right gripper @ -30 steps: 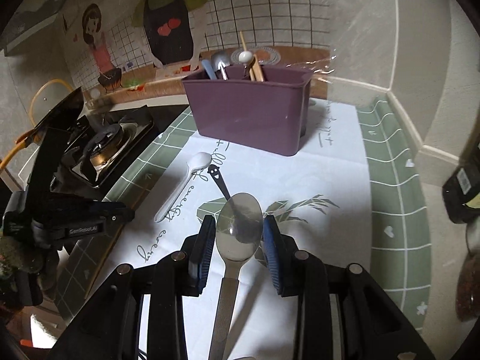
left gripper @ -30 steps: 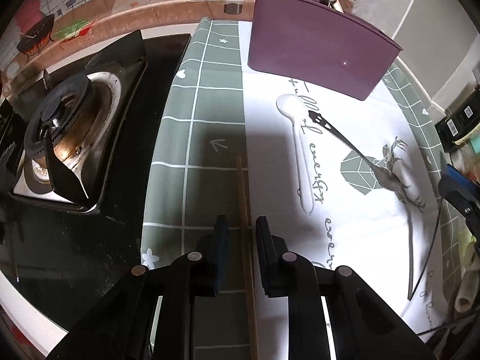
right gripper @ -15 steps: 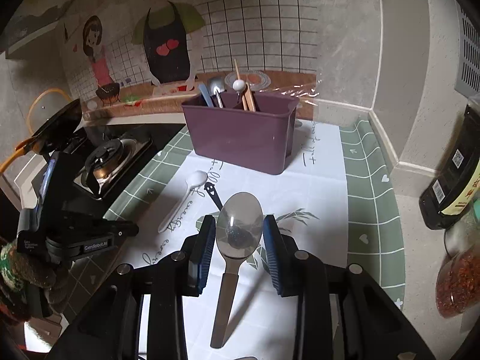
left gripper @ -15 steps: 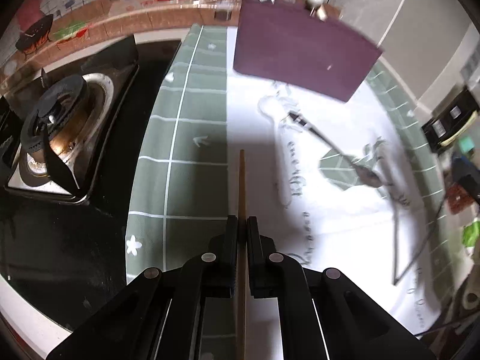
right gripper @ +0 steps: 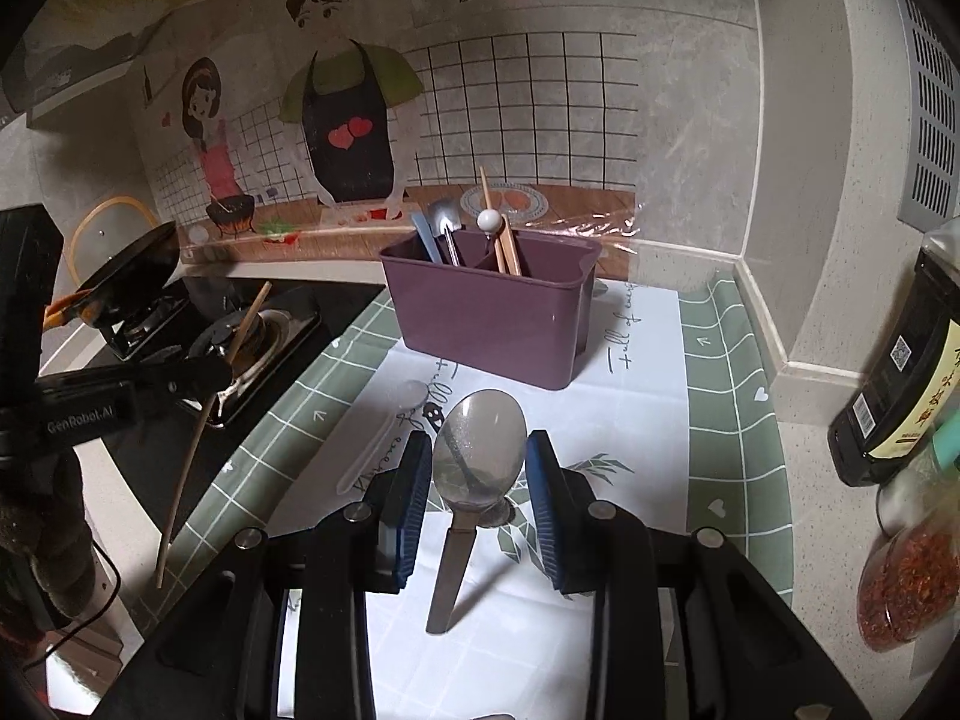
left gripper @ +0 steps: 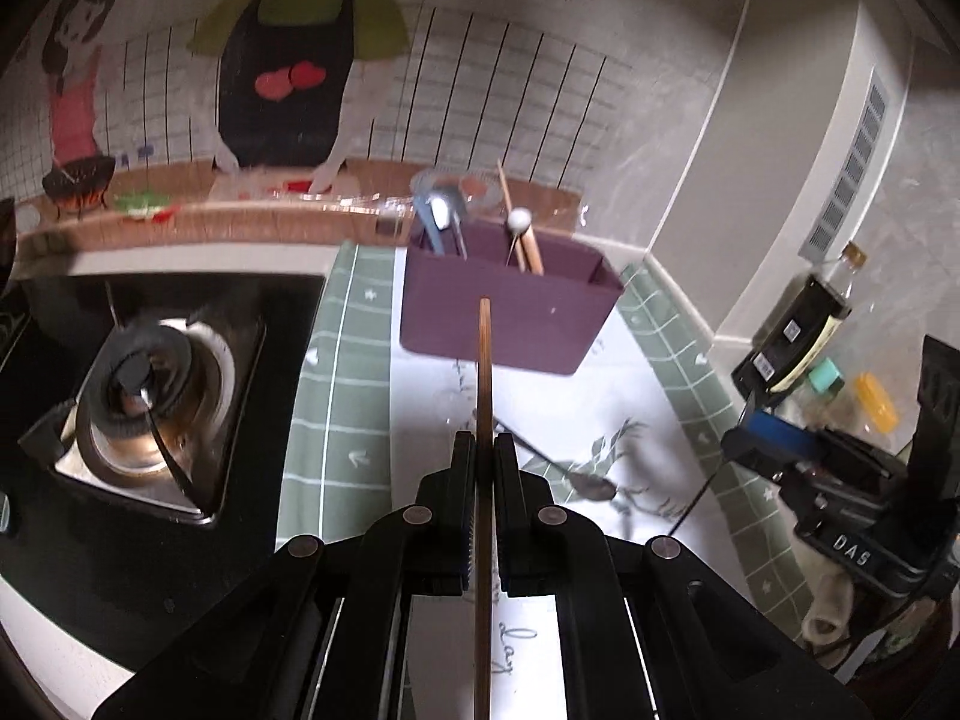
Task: Organize utensils
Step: 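Lower the spoon and chopstick into the purple holder and open both tools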
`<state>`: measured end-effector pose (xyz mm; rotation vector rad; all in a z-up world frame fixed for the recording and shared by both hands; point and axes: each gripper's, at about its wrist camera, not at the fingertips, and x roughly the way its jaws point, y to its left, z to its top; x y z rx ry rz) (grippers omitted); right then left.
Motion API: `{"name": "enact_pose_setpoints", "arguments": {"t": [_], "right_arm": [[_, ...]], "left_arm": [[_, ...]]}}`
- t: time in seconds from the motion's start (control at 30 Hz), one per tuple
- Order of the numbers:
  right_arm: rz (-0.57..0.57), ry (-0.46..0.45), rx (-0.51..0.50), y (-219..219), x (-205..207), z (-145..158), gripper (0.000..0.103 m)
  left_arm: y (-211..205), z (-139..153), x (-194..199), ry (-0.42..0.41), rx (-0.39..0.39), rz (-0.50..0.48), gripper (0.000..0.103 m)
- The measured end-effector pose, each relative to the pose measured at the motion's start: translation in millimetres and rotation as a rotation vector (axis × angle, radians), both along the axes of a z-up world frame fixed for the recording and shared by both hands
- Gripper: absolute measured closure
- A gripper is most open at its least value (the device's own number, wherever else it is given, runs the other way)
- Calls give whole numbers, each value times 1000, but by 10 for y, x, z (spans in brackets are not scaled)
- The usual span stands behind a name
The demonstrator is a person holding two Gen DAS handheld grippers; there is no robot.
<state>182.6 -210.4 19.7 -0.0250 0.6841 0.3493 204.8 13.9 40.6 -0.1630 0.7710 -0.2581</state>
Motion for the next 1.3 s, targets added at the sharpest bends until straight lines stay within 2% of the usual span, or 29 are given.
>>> {"name": "enact_pose_setpoints", "arguments": {"t": [0.2,0.33,0.4,0.43,0.5,0.63,0.7,0.87,1.03,1.3], "right_arm": [[-1,-23,29,0,26,84,74],[-15,-67,67,-43,93,320,74],[-21,-133,74,-60,150,637,74],[-22,-164,72,-60,179,798,74],[-36,-237,61,-49,264,1202,74],[-77,-335,33,-39,513,1701,74],[-95,-344,26,-56,712,1762,74],[-118,-299,28,-33,1209,1564,74],[-130,-241,14,66,1613,1193,74],[-166,-179,-42,149,1968,740,74]], "left_arm": [[-17,164,-17,-47,-15,-1,97],[5,556,99,-120,-78,-1,97],[22,886,206,-190,-142,-4,97],[44,1102,285,-244,-213,-19,97],[63,1371,410,-338,-279,-4,97],[-19,1604,709,-555,-212,87,97],[-49,1548,878,-595,-189,113,97],[-81,1171,1427,-578,-172,172,97],[-224,788,1994,-497,-131,120,97],[-428,350,2450,-456,-74,94,97]]}}
